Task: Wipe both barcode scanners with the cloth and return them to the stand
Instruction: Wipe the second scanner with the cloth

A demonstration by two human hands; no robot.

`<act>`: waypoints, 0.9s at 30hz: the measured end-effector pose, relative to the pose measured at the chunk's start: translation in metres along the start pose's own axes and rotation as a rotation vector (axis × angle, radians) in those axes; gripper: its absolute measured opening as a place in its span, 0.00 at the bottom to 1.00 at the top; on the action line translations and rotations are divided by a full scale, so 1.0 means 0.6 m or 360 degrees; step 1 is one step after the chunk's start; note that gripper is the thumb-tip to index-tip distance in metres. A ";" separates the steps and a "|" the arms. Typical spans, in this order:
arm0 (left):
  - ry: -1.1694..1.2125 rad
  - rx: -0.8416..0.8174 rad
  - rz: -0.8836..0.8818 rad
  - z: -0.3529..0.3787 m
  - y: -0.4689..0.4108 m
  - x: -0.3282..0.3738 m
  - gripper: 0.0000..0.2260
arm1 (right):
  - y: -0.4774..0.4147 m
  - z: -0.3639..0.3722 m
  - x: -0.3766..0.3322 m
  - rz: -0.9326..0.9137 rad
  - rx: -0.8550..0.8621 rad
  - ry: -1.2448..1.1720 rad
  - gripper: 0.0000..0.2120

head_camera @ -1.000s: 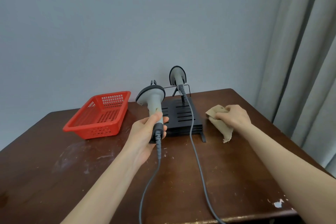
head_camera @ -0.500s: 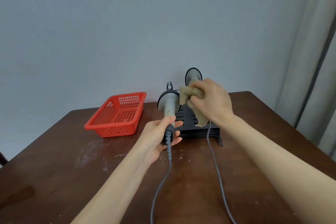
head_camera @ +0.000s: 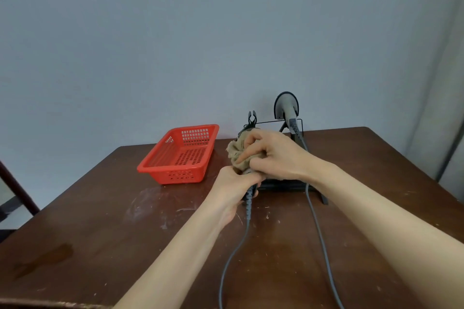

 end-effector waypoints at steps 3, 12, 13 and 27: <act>-0.0052 0.0002 -0.0019 0.004 0.000 -0.003 0.03 | -0.021 -0.006 0.019 0.0178 0.0139 0.0099 0.15; 0.0042 0.0036 0.0025 -0.003 -0.006 -0.012 0.02 | -0.007 0.001 -0.002 0.0084 -0.0080 0.0036 0.14; 0.0063 0.0034 0.0041 -0.001 -0.006 -0.013 0.03 | -0.005 0.001 -0.005 0.0077 -0.0118 0.0019 0.13; 0.0200 0.0108 0.0104 -0.006 -0.008 -0.008 0.07 | -0.007 0.008 -0.017 0.0008 -0.0162 -0.0050 0.14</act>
Point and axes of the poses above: each hand's wrist, its own y-axis away from the middle knuckle, its own z-axis out of the palm, x = y × z, the point moved 3 cm from there along -y, towards the middle knuckle, and after that the axes turned 12 degrees about z, right-handed, at the moved point
